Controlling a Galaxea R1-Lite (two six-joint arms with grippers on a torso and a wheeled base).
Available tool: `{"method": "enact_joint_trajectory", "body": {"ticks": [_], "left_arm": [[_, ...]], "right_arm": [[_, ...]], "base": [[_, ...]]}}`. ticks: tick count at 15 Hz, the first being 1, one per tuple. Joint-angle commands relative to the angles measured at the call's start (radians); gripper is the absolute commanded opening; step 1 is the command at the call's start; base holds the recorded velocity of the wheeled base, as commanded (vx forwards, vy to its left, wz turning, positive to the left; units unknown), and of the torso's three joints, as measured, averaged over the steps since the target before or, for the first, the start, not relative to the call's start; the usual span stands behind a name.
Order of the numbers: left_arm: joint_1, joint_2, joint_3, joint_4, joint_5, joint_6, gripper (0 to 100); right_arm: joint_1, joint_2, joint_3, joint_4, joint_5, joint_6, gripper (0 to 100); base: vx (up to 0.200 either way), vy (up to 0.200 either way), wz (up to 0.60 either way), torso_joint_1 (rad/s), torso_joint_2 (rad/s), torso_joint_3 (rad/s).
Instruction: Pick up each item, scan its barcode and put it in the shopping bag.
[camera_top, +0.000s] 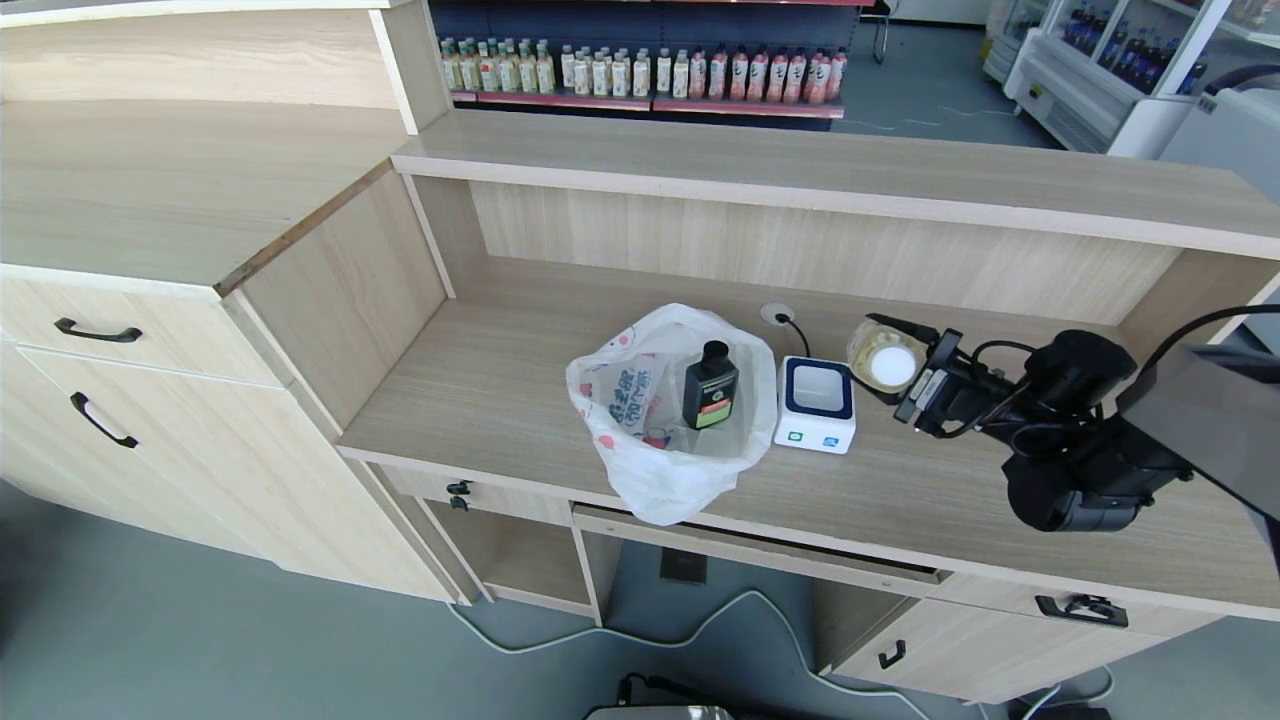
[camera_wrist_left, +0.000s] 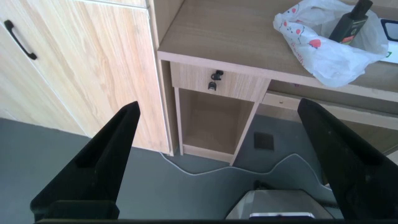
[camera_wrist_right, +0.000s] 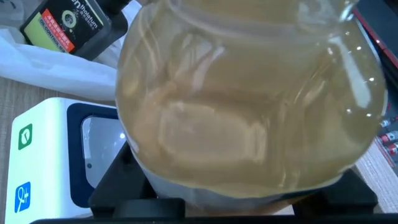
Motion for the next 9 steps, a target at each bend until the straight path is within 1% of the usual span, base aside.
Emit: {"method": "enact_joint_trajectory", "body": {"ticks": [1,3,9], "left_arm": [[0.0,0.0,0.0,0.0,0.0,-0.001,100],[0.0,0.0,0.0,0.0,0.0,-0.001,100],[0.0,0.0,0.0,0.0,0.0,-0.001,100]], "right_arm": [[0.007,0.021,-0.022,-0.001,0.001,0.0,0],[0.025,0.039,-0.059,-0.001,0.001,0.001,0],[0.044,0.081,-0.096,-0.001,0.001,0.001,0]], "base": [[0.0,0.0,0.0,0.0,0.0,0.0],[0.0,0.0,0.0,0.0,0.0,0.0],[0.0,0.0,0.0,0.0,0.0,0.0]]}}
